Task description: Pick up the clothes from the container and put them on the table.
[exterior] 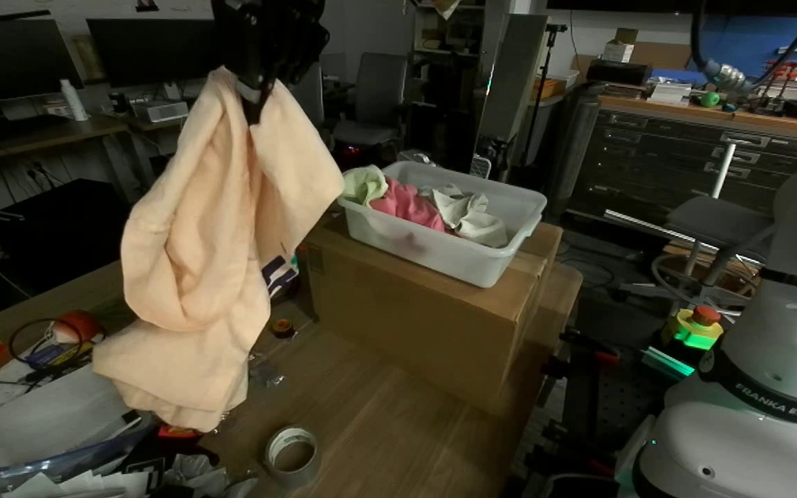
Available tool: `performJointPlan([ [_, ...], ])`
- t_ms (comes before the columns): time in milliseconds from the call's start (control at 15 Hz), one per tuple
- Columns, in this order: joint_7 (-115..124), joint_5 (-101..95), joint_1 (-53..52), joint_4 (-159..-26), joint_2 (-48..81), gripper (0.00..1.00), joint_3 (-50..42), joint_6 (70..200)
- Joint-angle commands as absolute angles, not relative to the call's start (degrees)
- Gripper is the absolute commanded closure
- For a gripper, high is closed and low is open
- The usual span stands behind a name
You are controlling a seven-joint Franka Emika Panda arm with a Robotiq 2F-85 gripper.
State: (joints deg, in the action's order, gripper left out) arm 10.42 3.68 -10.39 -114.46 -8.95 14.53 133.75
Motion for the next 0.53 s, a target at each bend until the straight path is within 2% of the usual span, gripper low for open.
performJointPlan([
  [0,13.21,-6.46,-9.73,-112.88,-6.63,0.57,15.21,129.54],
  [467,17.09,-17.11,-8.76,-115.65,-6.83,0.04,13.11,120.51],
])
